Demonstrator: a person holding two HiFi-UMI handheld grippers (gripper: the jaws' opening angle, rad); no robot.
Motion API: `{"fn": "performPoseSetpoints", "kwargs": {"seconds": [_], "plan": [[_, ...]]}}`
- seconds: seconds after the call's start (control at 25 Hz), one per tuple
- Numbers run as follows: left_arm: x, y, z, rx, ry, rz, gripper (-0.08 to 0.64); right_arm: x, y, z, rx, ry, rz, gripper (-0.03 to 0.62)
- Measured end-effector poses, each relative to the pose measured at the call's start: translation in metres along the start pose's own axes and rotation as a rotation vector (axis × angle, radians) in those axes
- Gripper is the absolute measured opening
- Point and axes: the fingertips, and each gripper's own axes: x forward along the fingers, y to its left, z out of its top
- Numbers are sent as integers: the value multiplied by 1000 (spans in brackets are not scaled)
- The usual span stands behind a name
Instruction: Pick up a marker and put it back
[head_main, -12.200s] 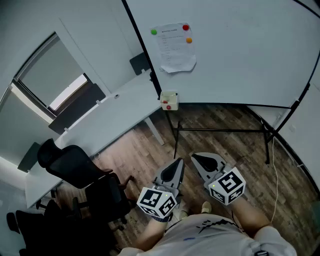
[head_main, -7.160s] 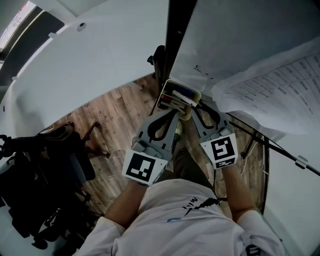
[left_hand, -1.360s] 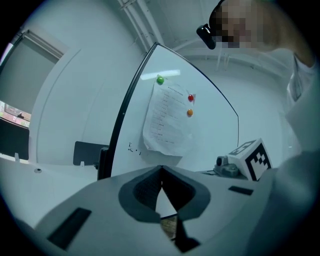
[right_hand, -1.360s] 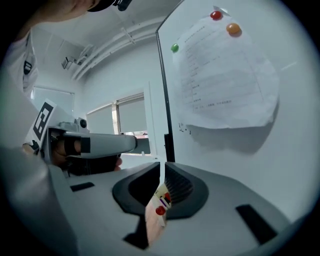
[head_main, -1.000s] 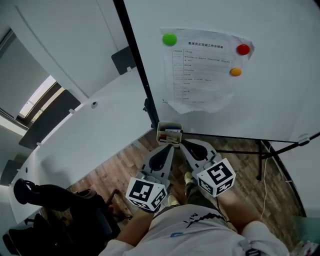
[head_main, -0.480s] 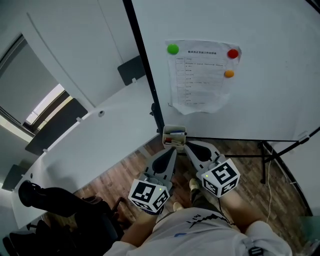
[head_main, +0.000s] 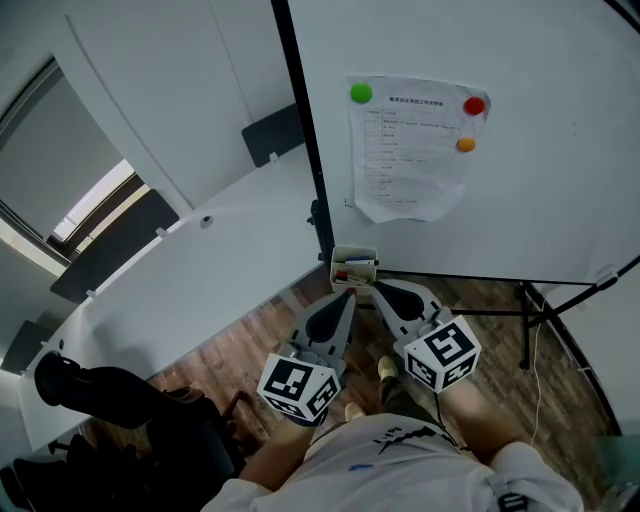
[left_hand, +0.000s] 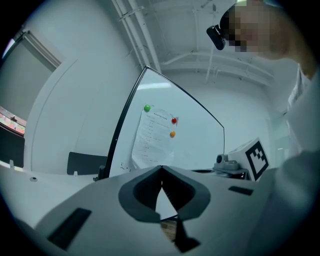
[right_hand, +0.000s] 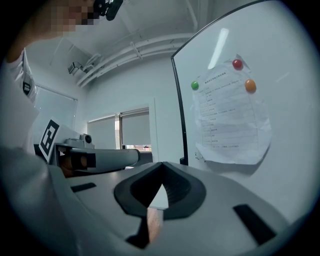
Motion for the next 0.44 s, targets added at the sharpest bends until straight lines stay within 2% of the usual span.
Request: {"fn": "performPoseSetpoints", "kwargs": {"seconds": [0.44], "plan": [[-4, 11, 3, -3, -11, 16, 11, 9, 0, -2, -7, 8, -3, 12]]}}
